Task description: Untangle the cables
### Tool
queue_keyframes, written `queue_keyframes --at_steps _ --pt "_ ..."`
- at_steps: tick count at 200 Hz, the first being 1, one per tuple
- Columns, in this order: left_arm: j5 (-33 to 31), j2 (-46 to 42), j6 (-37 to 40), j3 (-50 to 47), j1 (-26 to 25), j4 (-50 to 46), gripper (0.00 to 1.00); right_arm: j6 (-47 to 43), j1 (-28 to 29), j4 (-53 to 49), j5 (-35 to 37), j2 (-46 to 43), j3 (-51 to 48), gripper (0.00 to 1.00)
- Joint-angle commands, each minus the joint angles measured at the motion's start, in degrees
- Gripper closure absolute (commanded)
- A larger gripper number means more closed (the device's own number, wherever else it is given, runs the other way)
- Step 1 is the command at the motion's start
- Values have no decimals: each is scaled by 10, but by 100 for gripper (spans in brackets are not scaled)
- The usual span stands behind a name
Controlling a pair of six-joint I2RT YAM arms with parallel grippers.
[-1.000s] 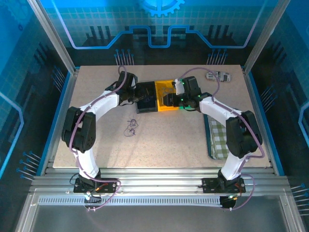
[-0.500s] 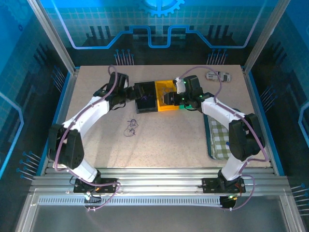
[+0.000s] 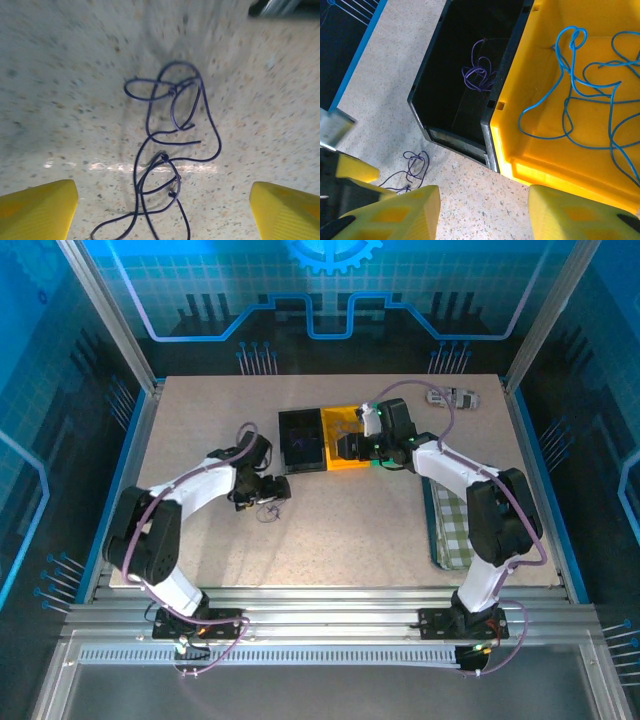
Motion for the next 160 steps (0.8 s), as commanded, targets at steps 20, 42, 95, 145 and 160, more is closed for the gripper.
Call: queue_keyframes --at_steps 20,42,95,145,160 --pt "-10 78 32 50 -45 -28 22 2 -1 9 -5 -11 8 50" --pt "-59 98 30 63 -60 -40 46 -1 -2 6 -2 -18 3 50" --pt "-157 93 9 73 -83 -57 100 1 -6 1 -3 -20 4 50" --pt "-240 -19 -3 98 -86 -80 100 7 -8 3 12 -16 6 50" --pt "-229 -38 18 122 -85 -72 100 13 -12 6 32 -21 0 50"
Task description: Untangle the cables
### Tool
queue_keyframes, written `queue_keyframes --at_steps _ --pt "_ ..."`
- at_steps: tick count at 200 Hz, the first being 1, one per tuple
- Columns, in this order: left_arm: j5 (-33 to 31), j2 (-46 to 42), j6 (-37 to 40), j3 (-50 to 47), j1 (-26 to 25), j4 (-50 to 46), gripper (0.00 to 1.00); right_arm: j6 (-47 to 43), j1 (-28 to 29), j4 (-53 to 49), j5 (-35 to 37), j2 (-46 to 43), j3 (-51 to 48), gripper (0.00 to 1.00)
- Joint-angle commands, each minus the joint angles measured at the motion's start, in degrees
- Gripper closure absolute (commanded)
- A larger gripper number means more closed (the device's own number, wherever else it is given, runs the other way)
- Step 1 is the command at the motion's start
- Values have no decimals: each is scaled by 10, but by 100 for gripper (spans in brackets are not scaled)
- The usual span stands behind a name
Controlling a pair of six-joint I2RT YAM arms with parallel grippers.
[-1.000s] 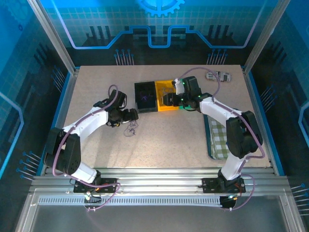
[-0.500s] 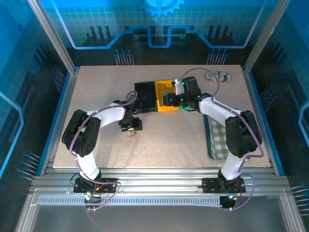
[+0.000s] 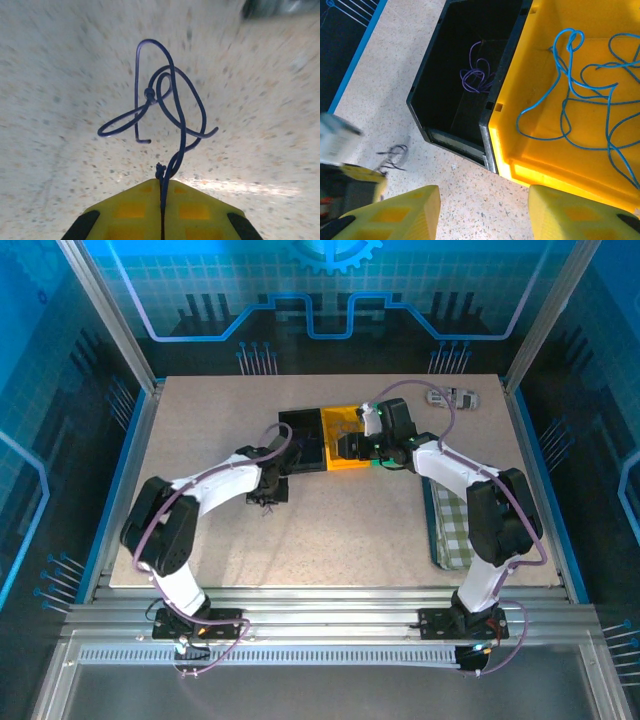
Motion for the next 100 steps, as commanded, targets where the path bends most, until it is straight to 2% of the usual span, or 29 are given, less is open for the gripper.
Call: queue_keyframes --at_steps 1,22,46,78,82,90,100 --pt "-24 -52 16 48 1 -2 100 11 -11 6 28 -21 -1 50" --pt "24 -47 41 100 3 7 100 25 -25 13 37 -30 -14 50" --pt "95 -2 53 164 10 23 100 34 -42 17 36 -43 -26 50" --pt "85 94 55 248 21 50 100 34 -52 18 42 -66 -44 50" --pt "83 105 56 260 24 51 94 34 -53 17 43 -68 -47 50" --pt "82 128 57 285 27 49 76 33 -54 18 42 -74 -52 50" --pt "73 148 58 316 30 42 62 32 -56 16 44 -81 -56 50"
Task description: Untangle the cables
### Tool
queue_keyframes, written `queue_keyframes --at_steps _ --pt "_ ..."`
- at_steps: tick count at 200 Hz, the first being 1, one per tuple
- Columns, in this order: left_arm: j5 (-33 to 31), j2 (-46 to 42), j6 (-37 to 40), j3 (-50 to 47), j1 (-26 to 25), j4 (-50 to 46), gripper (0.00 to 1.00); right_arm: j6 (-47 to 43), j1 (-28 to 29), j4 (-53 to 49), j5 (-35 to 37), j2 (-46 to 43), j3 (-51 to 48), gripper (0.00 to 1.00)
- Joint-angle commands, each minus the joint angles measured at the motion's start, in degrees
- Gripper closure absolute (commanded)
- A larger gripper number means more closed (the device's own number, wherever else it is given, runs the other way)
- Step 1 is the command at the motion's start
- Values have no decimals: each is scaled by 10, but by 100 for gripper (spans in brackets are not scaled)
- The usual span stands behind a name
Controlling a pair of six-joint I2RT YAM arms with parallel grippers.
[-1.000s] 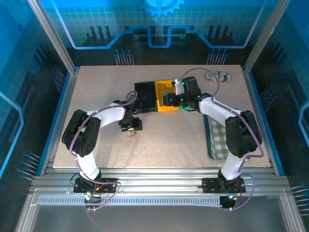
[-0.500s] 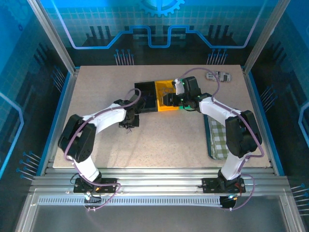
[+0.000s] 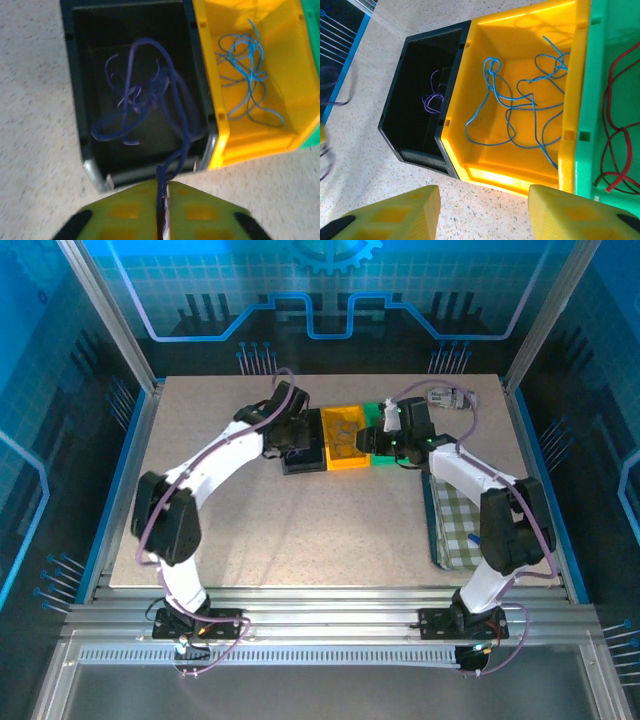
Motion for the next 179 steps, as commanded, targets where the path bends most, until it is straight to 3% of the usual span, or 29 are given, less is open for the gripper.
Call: queue_keyframes --at_steps 1,41,77,102,119,131,137,145,150,153,156,158,179 --pt "-1 54 12 64 15 -4 61 3 -7 7 6 -29 -14 50" --pt "-57 21 14 55 22 71 37 -1 -14 10 12 -58 -37 50" --pt "-85 -57 -12 -49 31 160 28 -4 -31 10 31 -78 -57 50" --pt "-149 -144 -67 -179 60 192 26 -29 -59 3 97 -119 -85 47" --pt "-183 -206 -88 -266 101 182 17 -56 -90 -1 162 -159 -116 45" --pt "-198 -246 -93 -317 138 161 2 -78 -118 3 216 -189 -146 42" --pt "-207 -264 -92 -339 158 149 1 -87 -131 9 238 -201 -167 41" --pt "-221 -286 -88 -367 181 140 0 -95 -145 22 260 -213 -190 38" --pt "-230 -297 -84 -383 194 136 1 -104 -156 42 271 -222 -211 29" --pt "-237 -303 -81 -393 202 135 1 -109 -160 52 274 -225 -222 22" --pt "-243 -309 -78 -403 209 135 1 -113 -164 64 276 -229 -232 5" --pt "-245 -312 -76 -407 213 136 1 -115 -167 71 277 -229 -239 1" --pt "-270 -320 -14 -469 236 192 1 -154 -175 218 276 -226 -326 0"
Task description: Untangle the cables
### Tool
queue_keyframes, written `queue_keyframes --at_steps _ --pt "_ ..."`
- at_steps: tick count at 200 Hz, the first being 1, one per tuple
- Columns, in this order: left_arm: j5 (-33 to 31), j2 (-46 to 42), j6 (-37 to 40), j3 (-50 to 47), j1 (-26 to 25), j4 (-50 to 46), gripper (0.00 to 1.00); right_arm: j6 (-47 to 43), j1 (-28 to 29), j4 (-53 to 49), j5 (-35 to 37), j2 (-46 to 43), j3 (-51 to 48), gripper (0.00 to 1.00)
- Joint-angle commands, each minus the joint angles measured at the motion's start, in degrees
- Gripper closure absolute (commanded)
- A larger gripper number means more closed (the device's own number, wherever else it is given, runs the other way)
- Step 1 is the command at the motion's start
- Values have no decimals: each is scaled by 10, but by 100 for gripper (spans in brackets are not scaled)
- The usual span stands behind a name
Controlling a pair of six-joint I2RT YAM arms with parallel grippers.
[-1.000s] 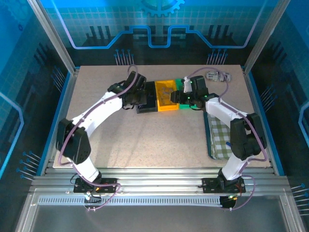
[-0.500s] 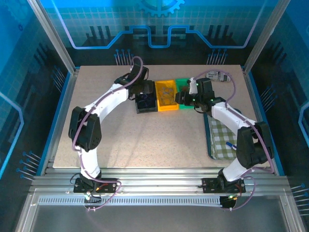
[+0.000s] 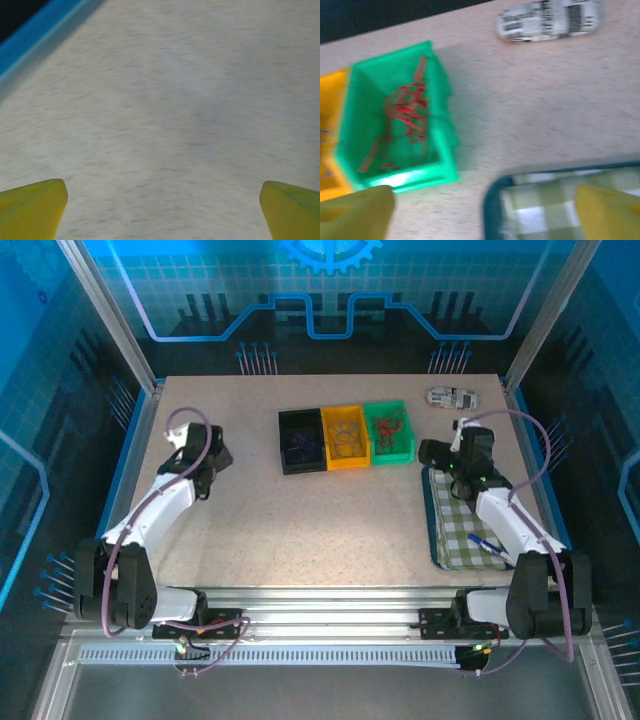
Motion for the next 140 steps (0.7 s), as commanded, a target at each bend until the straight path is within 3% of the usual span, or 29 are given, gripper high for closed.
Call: queue_keyframes --at_steps 1,21,50,74,82,92,118,140 --pt "-55 -15 61 -56 15 41 1 -66 -8 163 45 6 -91 0" --pt "-109 14 71 -83 15 75 1 -81 -4 375 58 58 -179 0" --pt "-138 51 47 -118 15 178 1 -109 5 336 39 112 -127 0" --pt "-106 60 61 -143 14 280 1 -181 29 439 -69 139 -169 0" --pt "-93 61 68 -153 14 317 0 -165 20 535 -59 160 -202 0" --pt "-77 63 85 -166 15 367 1 -135 1 492 -52 141 -199 0" --pt "-36 72 137 -167 14 406 1 -142 -1 513 -65 149 -202 0" --pt "-7 78 203 -231 18 581 1 -144 4 511 -56 151 -199 0"
